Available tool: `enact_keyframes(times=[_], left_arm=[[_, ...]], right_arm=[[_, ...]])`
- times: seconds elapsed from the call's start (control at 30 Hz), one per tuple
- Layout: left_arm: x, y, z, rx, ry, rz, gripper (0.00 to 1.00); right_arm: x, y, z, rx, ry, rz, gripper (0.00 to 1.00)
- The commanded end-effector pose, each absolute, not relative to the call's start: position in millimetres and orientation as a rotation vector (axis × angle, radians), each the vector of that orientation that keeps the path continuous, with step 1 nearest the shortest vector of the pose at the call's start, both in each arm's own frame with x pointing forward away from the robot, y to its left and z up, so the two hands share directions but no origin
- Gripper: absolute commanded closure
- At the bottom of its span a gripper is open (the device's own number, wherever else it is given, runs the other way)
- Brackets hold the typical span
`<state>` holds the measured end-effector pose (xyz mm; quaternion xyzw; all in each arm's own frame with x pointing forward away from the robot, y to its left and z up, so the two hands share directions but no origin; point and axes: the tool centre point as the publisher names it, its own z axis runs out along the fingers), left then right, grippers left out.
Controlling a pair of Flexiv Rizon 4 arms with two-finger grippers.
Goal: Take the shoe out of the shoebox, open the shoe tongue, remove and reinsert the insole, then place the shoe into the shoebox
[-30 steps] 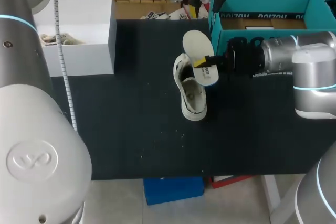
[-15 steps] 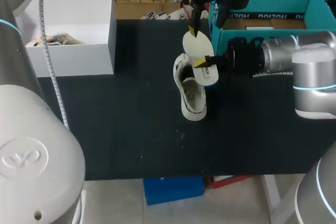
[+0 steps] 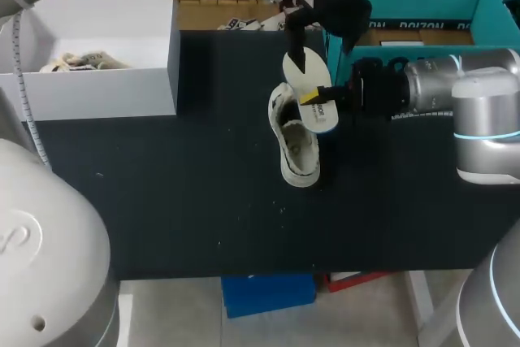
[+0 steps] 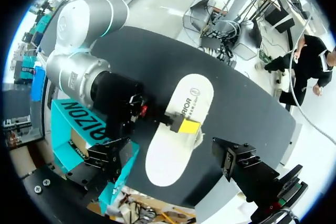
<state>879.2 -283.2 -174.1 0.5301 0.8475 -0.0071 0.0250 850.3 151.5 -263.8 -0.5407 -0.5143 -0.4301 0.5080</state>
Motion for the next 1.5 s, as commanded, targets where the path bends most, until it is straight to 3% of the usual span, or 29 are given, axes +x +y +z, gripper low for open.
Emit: enact_keyframes(times=[0.03, 0.9, 1.5], left_arm=[[869.7, -281.2, -176.9, 1.530, 2.376, -0.236, 0.00], [859.9, -280.3, -184.2, 1.638, 2.334, -0.266, 0.00], [894.5, -271.0, -194.9, 1.852, 2.289, -0.237, 0.00]], right_arm=[[850.3, 152.8, -264.4, -1.306, -1.240, -1.038, 1.00], [850.3, 152.8, -264.4, -1.306, -1.240, -1.038, 1.00], [850.3, 152.8, -264.4, -1.306, -1.240, -1.038, 1.00]])
